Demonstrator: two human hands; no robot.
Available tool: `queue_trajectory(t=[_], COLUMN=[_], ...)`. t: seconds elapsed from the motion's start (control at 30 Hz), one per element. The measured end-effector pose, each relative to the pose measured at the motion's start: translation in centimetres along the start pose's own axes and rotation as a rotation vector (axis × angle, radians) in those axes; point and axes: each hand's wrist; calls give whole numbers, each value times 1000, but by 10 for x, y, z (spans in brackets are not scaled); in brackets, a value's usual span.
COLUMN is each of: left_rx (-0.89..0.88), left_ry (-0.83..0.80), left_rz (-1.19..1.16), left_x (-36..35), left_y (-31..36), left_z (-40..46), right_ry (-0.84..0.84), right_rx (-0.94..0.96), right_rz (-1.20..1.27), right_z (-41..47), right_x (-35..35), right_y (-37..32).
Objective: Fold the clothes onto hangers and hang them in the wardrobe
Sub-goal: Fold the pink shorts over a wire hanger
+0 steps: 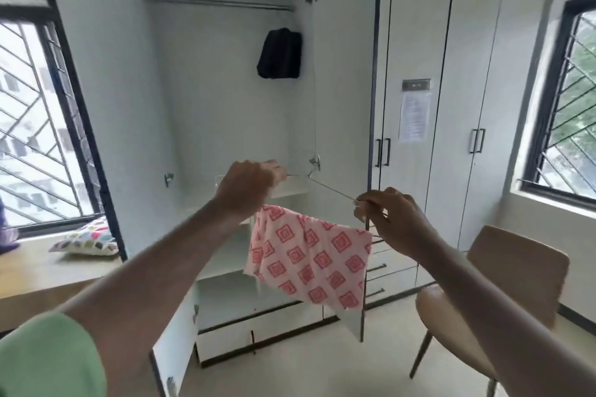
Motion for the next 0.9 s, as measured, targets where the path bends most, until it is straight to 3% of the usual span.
queue_trajectory(t=[0.23,0.53,0.77,0.9], left_rx=[63,210,271,302], left_ry=[87,216,261,163], left_rz=[-84,-98,-2,79], left_x=[-4,-39,-89,-119], left_y=[-106,-233,-331,-390], left_z=[42,128,200,245], right_ry=[131,440,435,451], right_rx=[74,170,121,107], right_rz=[-165,12,-125,-155], right_z=[84,240,408,491], right_x=[-45,-107,-157,-184], right_y=[-6,-16,0,1])
Point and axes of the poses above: each hand's wrist, its own z-axis towards the middle knuckle, its own x-axis out of the back of the hand, y = z × x, and after that the axes turned 14 degrees about -z, right-handed
